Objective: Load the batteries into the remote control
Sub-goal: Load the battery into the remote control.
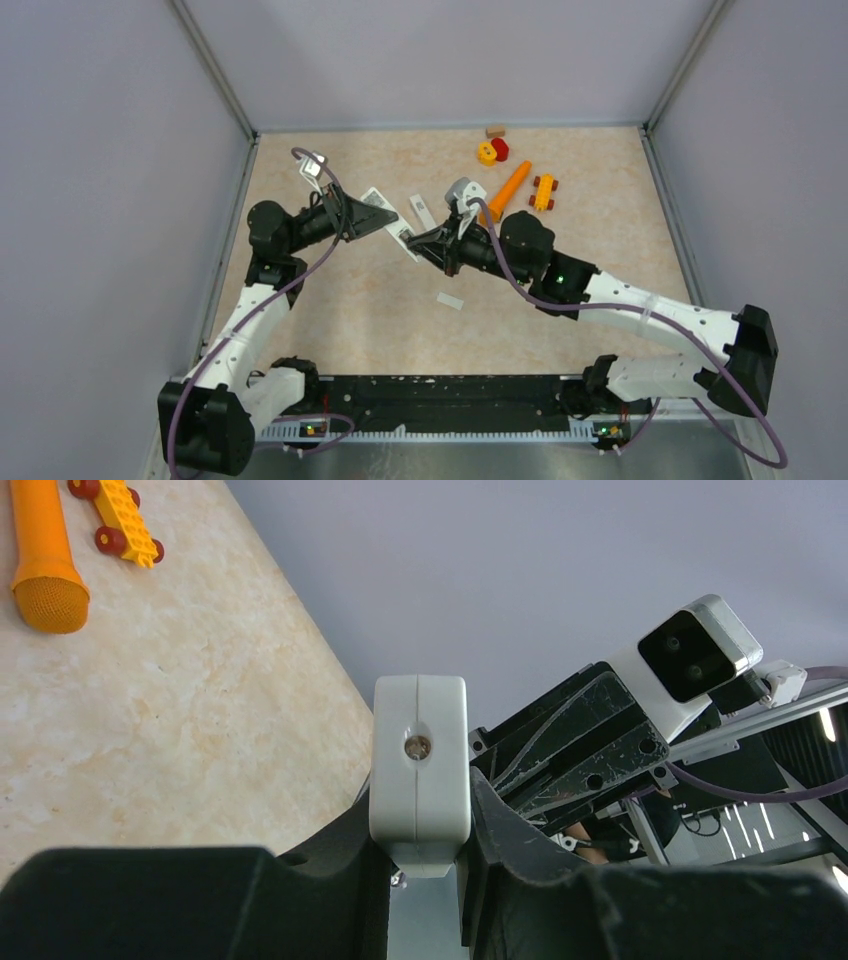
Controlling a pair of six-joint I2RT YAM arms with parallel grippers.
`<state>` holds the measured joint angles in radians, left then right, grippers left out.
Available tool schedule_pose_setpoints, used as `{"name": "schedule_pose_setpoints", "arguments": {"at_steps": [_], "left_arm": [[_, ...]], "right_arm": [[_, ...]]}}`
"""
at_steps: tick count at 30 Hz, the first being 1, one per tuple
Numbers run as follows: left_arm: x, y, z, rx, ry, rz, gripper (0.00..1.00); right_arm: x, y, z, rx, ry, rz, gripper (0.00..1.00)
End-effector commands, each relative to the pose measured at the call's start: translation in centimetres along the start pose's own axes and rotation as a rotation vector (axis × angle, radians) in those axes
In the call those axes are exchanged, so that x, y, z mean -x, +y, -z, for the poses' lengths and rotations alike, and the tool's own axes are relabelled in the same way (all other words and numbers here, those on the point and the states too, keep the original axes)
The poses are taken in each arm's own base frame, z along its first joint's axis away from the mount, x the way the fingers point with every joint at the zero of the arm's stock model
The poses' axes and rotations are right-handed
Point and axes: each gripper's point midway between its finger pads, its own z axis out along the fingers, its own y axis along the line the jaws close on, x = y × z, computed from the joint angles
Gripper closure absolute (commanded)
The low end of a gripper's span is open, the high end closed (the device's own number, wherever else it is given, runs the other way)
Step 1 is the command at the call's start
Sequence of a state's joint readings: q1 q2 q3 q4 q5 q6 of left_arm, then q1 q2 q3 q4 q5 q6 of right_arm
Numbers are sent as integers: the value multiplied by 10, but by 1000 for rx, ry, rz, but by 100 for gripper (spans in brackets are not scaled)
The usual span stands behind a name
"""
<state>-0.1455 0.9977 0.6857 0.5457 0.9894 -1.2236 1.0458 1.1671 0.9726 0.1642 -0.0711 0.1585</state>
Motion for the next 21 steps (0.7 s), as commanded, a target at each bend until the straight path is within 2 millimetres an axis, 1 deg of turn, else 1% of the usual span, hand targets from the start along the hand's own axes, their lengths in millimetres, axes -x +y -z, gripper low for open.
{"name": "schedule_pose_setpoints", "arguments": {"at_steps": [1,11,14,16,21], "left_arm": [[9,-19,0,-42,-28,-58,100],[5,-19,1,-53,-6,-54,100],[5,-21,0,-58,-4,-53,100],[6,-22,0,-64,-5,-51,100],[7,-24,0,-76,-3,-33,100]], "right_arm": [[27,4,-3,-8,-58,31,100],[29,1,-11,-23,-84,23,100],[26,2,-14,-13,-78,20,98],[24,3,-14,-6,-72,17,96],[20,4,-11,-2,-63,14,87]]}}
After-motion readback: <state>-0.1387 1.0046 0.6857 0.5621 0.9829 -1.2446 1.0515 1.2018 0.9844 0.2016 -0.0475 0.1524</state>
